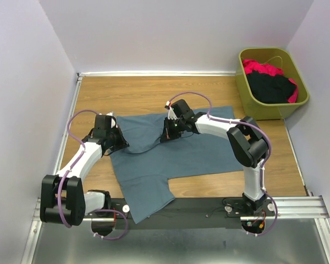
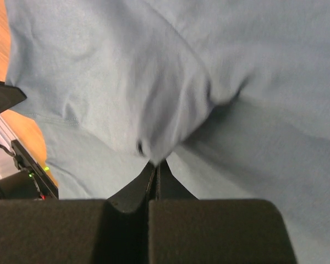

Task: Fold and stack the t-shirts
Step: Fold the tshirt

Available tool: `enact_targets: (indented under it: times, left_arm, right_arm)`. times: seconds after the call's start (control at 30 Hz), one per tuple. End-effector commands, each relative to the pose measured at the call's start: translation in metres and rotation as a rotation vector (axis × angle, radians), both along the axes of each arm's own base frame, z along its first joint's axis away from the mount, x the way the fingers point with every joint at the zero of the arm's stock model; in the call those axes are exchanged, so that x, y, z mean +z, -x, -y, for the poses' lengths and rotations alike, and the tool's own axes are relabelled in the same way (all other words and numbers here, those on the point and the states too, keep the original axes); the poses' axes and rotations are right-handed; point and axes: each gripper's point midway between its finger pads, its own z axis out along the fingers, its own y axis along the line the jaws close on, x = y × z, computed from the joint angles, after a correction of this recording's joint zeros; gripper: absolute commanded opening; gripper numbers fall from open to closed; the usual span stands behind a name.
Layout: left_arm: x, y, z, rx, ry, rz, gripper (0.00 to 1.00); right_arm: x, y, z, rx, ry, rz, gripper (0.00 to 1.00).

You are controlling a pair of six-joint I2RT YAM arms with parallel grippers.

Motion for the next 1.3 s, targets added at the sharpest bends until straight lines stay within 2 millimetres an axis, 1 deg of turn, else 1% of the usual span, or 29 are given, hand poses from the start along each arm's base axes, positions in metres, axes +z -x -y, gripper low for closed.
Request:
enact_targets:
  times: [0.0, 0.2, 0.4, 0.53, 0.67, 0.8, 0.87, 1.0, 1.27]
  left_arm:
    - [-0.001, 0.011, 0.008, -0.027, 0.041, -0.017, 0.0]
    - [-0.006, 0.019, 0.008, -0.032, 0.038, -0.04, 0.0]
    - [0.001, 0.023, 0.005, -0.02, 0.028, -0.035, 0.0]
    - [0.0, 0.028, 0.003, -0.015, 0.022, -0.049, 0.0]
    - [-0.007, 0.036, 0.004, -0.014, 0.03, -0.07, 0.0]
    - [-0.009, 0.035, 0.006, -0.025, 0.035, -0.079, 0.01]
    - [-0.014, 0.039, 0.008, -0.039, 0.039, -0.1, 0.01]
    - [-0.019, 0.043, 0.011, -0.056, 0.038, -0.124, 0.03]
    - [-0.019, 0.049, 0.01, -0.052, 0.025, -0.14, 0.03]
  right_arm:
    - [-0.001, 0.019, 0.007, 0.008, 0.024, -0.061, 0.04]
    - [-0.008, 0.024, 0.013, 0.001, 0.056, -0.094, 0.04]
    - [-0.001, 0.026, 0.017, -0.01, 0.068, -0.091, 0.04]
    - [0.003, 0.028, 0.019, -0.008, 0.072, -0.104, 0.04]
    - [0.0, 0.034, 0.022, -0.006, 0.083, -0.129, 0.04]
    - [-0.007, 0.038, 0.024, -0.003, 0.097, -0.148, 0.04]
    - [-0.01, 0.04, 0.025, 0.002, 0.101, -0.162, 0.04]
    - [-0.016, 0.043, 0.028, 0.009, 0.119, -0.173, 0.04]
    - [-0.024, 0.045, 0.035, 0.011, 0.153, -0.171, 0.05]
